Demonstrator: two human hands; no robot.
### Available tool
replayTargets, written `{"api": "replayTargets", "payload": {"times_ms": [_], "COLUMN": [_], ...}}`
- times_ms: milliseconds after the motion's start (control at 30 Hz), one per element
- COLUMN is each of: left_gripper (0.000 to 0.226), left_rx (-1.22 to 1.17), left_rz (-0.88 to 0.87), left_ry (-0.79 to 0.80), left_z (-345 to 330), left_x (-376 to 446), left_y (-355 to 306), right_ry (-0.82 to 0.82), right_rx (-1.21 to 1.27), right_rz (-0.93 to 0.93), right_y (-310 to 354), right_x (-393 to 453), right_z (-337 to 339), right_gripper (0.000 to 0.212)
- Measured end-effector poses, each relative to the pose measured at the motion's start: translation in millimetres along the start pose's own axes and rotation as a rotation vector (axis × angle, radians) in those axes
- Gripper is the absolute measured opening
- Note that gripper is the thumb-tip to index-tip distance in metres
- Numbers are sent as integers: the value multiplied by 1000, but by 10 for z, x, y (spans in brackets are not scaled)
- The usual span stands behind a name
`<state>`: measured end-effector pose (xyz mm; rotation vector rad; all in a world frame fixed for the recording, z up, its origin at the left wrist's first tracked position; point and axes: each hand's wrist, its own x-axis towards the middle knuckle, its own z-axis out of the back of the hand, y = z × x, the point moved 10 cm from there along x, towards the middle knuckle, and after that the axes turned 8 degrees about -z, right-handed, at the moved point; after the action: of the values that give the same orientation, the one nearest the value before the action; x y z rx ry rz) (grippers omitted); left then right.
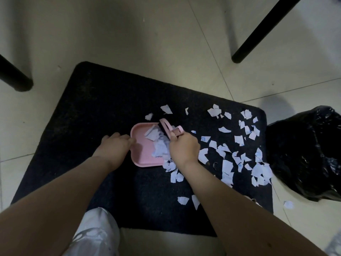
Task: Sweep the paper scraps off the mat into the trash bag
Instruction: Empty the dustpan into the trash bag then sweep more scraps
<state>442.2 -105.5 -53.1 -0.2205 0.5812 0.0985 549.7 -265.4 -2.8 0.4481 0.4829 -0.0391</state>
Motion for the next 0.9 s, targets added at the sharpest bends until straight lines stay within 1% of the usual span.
{"api": "replayTargets", "payload": {"times_ms": [133, 267, 300, 400, 467, 600, 767, 900], "left_gripper": [58, 60, 60, 61, 62, 63, 62, 61], "left_rx": [-20, -23, -23, -12, 4, 5, -16, -34], "left_rz": [-10, -15, -14, -13, -25, -74, -81, -75], "left_ry": [-14, -20, -23, -23, -21, -26, -35, -36], "left_z": [-5, -14, -20, -47, -61, -84, -107, -114], "left_x": [-10, -31, -36, -50, -53, -59, -49, -46], "left_y": [2, 9, 14, 45, 60, 40, 18, 10], "right_ry": [19, -43, -81, -275, -355, -329, -228, -199], "right_rx": [10, 109, 105, -27, -104, -227, -96, -34], "right_rz": [64, 71, 56, 4, -40, -125, -145, -128], "right_y": [116, 70, 24, -142, -295, -569, -483, -283], "right_x": [-76, 21, 59, 108, 99, 23, -147, -242], "right_z": [27, 251, 332, 613, 718, 596, 182, -22], "right_gripper": [30, 43, 44, 47, 49, 41, 42, 39]}}
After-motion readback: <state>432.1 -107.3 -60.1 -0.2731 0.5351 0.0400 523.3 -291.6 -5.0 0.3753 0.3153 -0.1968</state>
